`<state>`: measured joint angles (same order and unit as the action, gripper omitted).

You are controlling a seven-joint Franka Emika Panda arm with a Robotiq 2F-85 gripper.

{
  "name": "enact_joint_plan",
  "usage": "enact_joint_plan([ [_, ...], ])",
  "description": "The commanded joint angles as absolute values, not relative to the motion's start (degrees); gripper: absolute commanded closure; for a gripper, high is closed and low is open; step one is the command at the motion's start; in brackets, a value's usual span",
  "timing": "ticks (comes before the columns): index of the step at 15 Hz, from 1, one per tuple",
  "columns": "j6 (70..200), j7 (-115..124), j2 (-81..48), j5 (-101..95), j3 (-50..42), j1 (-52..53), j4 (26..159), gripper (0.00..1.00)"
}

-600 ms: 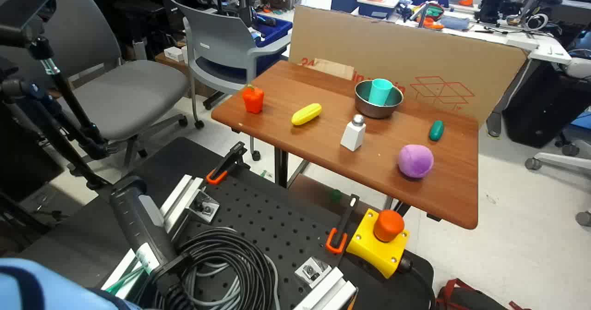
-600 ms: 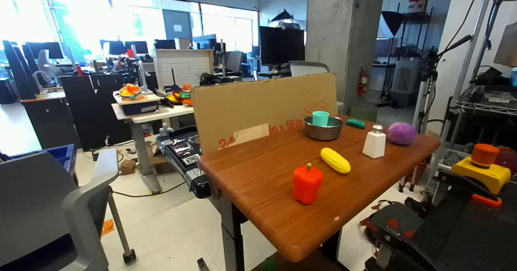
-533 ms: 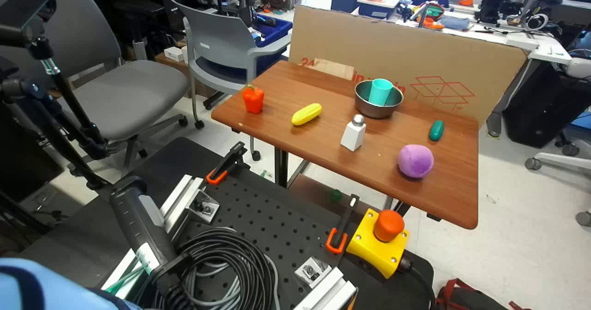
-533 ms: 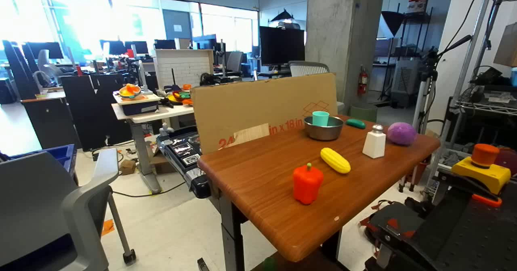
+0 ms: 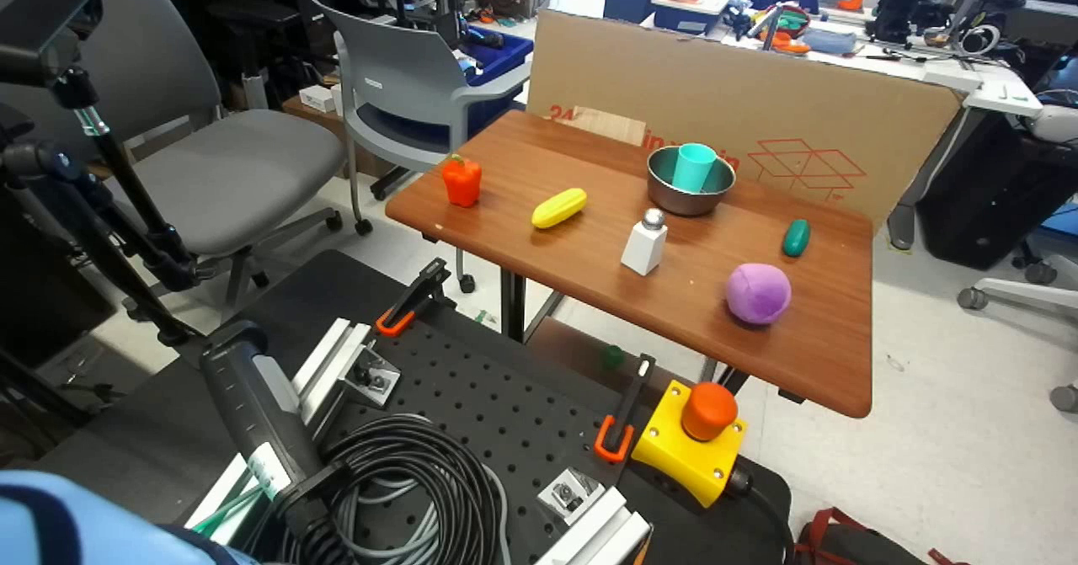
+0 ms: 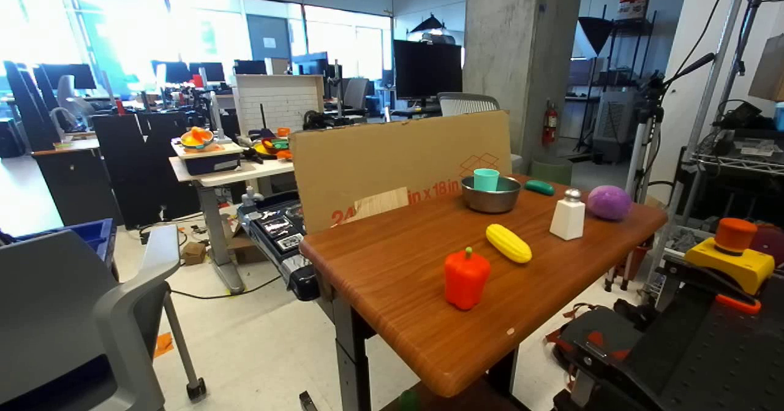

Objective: Remove the blue cup from the pot

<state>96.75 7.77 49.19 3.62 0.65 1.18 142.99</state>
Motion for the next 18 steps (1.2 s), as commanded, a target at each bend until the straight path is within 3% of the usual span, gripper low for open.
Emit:
enact_joint_plan([
  [1,96.6,7.2,49.1,4.1,1.2,0.3,142.8,0.00],
  [10,96.6,7.2,49.1,4.1,1.2,0.3,142.8,0.00],
  [18,121.2,8.1,34.6,-3.2,4.3,-1.3,146.1,0.00],
])
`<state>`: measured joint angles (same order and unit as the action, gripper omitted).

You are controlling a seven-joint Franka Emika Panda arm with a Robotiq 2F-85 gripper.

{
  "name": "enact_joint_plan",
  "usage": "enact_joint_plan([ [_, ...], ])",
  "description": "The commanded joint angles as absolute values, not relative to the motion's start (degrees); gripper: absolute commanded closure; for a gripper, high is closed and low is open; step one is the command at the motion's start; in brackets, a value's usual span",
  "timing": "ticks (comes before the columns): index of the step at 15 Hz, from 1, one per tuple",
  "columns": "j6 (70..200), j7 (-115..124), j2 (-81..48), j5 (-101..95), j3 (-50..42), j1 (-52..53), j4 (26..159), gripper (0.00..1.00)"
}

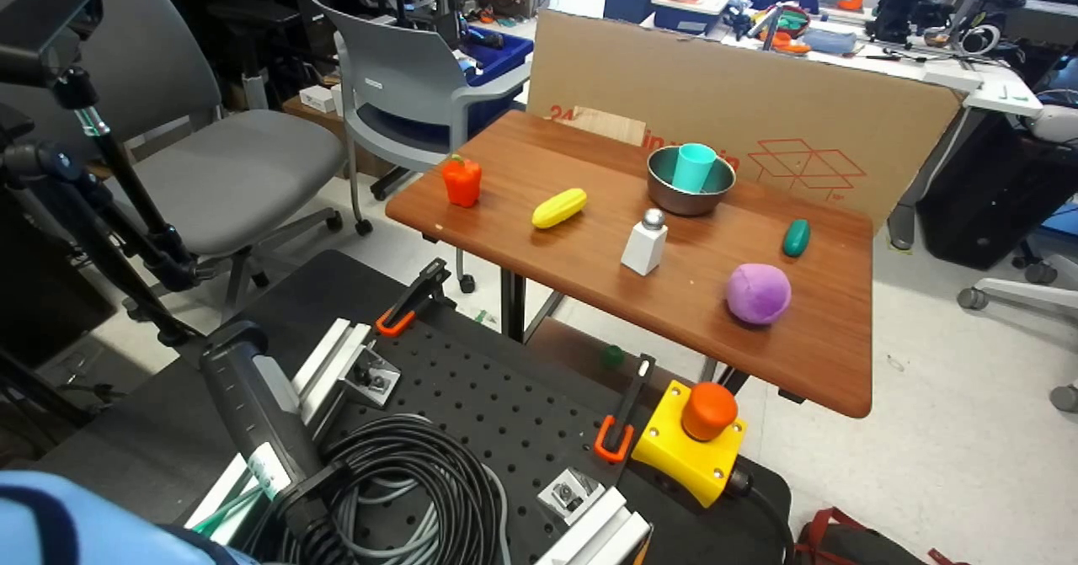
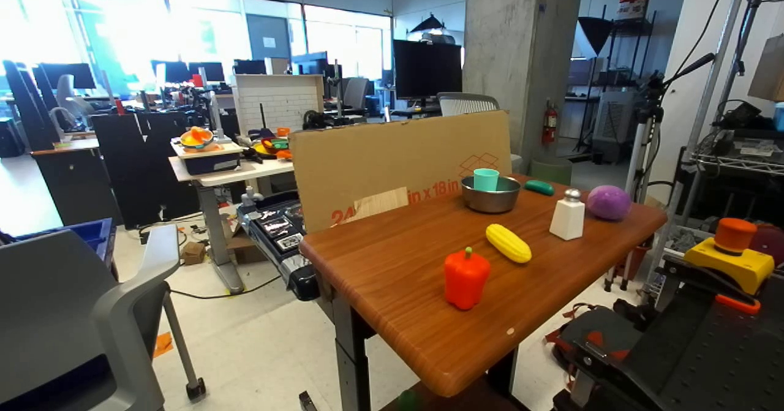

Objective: Remove the blue cup from the pot

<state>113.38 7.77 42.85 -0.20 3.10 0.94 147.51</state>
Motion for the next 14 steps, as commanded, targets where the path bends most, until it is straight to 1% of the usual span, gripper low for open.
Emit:
enact_joint_plan([
  [1,124.5,8.7,31.6,-4.3,4.3,-1.9,145.7,0.00],
  [4,132.6,11.3,21.3,-8.3,4.8,-4.2,143.0,0.00],
  [6,134.7,13.1,14.9,-10.8,5.0,-5.2,139.7,0.00],
  [14,135.4,16.1,-4.3,-16.1,1.4,-4.0,125.3,0.00],
])
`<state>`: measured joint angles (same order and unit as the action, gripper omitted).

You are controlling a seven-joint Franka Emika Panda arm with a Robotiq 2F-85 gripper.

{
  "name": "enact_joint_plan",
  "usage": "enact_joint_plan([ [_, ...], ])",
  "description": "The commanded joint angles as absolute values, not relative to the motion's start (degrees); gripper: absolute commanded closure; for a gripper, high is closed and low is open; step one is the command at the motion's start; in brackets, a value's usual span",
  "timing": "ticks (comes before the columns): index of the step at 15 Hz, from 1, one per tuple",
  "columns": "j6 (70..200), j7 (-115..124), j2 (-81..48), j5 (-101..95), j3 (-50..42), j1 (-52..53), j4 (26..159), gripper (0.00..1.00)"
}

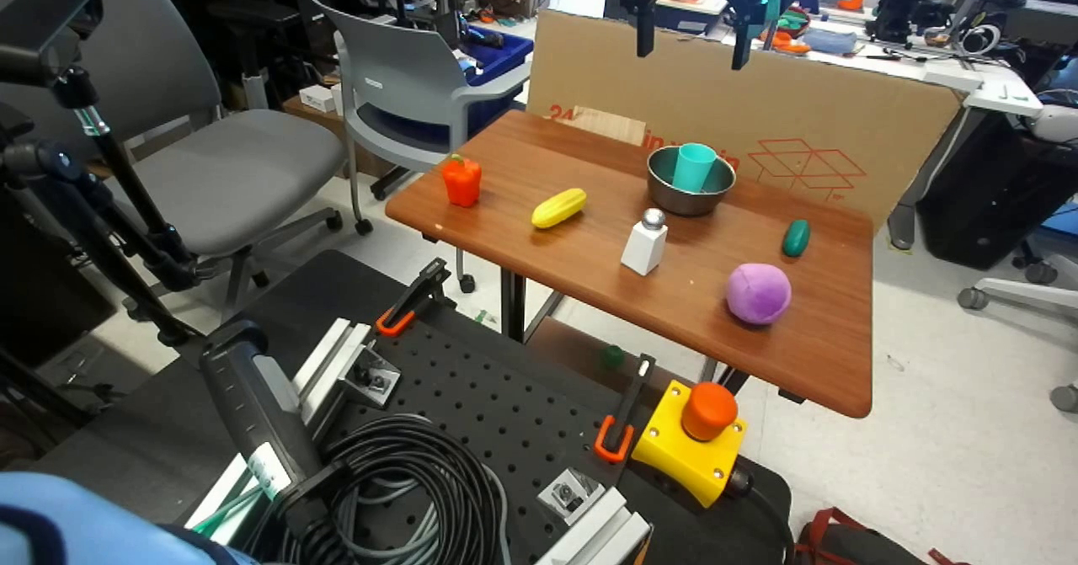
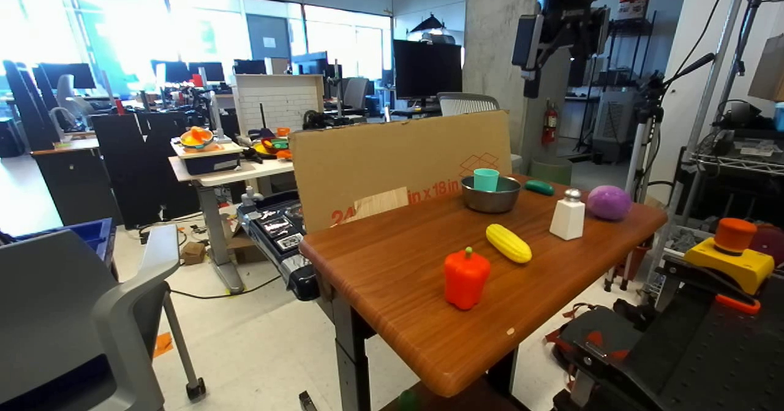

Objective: Remove the blue cup from the pot

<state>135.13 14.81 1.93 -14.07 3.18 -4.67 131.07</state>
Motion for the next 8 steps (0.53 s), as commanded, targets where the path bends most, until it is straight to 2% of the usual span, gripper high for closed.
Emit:
enact_joint_plan([
  [1,135.3,15.9,-6.2,-16.0,0.7,-3.8,123.6,0.00],
  [8,134.9,15.9,-17.6,-13.9,-3.4,-3.0,112.9,0.00],
])
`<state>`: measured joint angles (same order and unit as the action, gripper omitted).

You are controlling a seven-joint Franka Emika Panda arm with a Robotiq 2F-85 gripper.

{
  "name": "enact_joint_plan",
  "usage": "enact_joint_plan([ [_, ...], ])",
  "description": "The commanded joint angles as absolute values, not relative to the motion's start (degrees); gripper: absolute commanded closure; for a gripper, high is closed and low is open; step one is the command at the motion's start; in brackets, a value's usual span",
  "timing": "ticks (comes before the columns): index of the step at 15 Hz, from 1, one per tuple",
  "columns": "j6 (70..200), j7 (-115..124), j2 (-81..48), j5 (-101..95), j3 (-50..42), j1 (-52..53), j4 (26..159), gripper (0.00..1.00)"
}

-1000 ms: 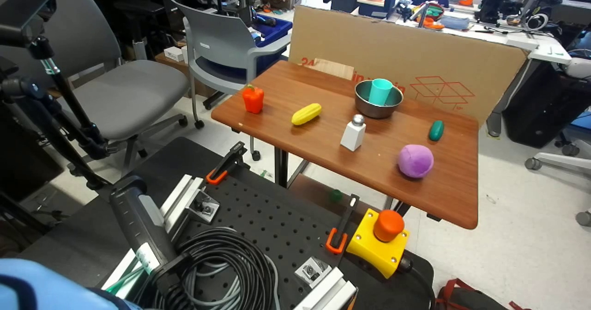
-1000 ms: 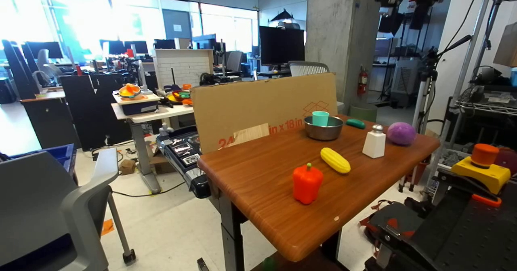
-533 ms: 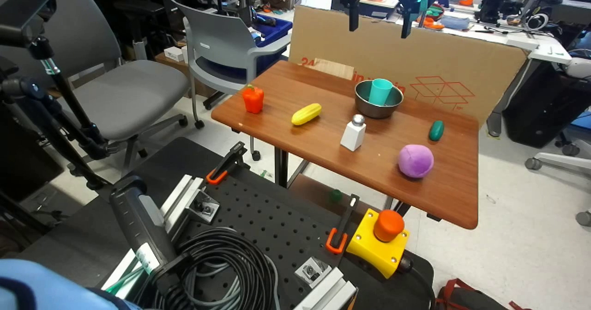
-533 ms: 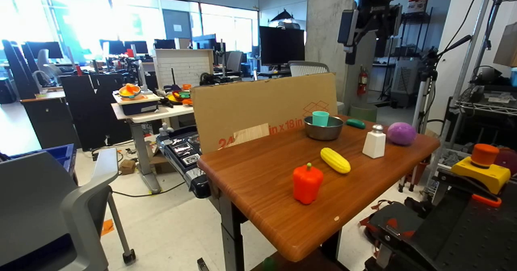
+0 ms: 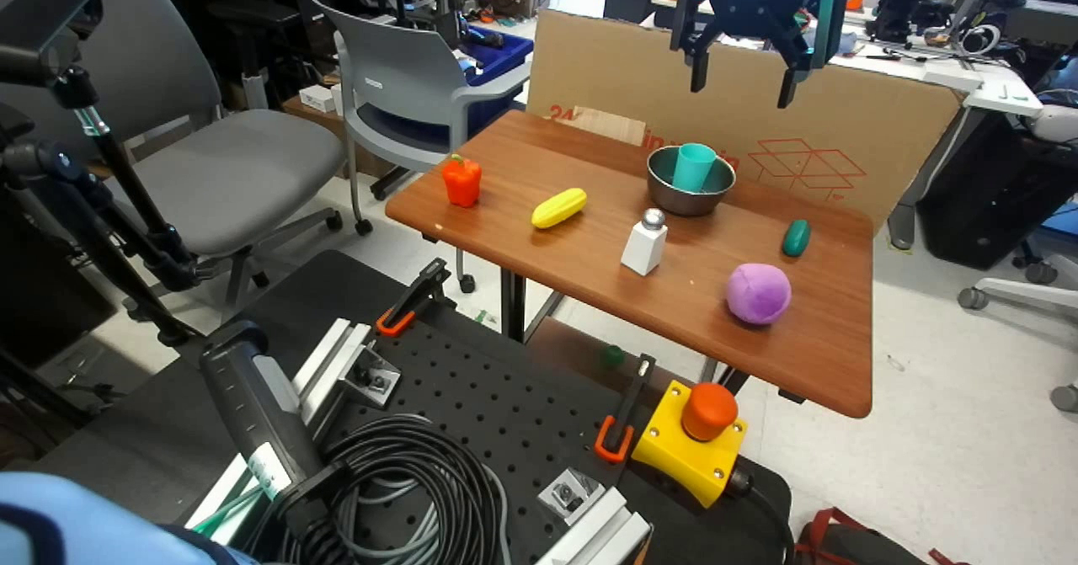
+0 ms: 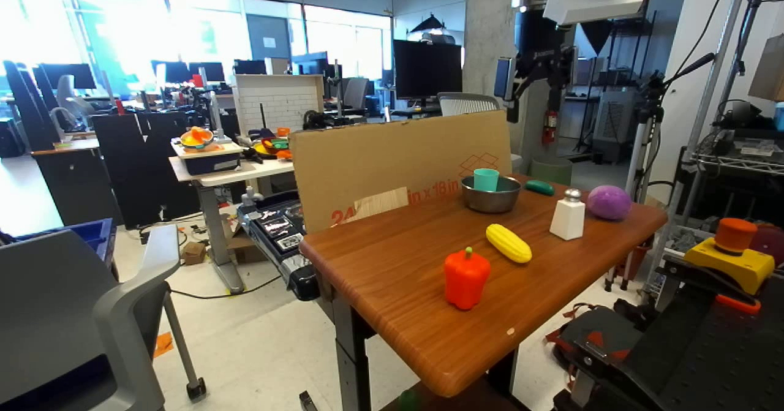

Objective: Remove the blue cup from the pot

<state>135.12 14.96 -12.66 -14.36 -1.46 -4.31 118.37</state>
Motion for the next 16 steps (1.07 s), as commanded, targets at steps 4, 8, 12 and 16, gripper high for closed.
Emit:
enact_joint_plan([
  [4,134.1,15.8,-23.2,-12.8,-4.5,-2.6,107.4,0.00],
  [8,132.3,15.2,-28.0,-12.0,-4.9,-2.3,102.7,0.00],
  [12,130.4,15.2,-32.0,-11.5,-5.0,-1.7,99.0,0.00],
  [16,127.6,15.0,-35.4,-11.2,-5.0,-0.9,95.4,0.00],
])
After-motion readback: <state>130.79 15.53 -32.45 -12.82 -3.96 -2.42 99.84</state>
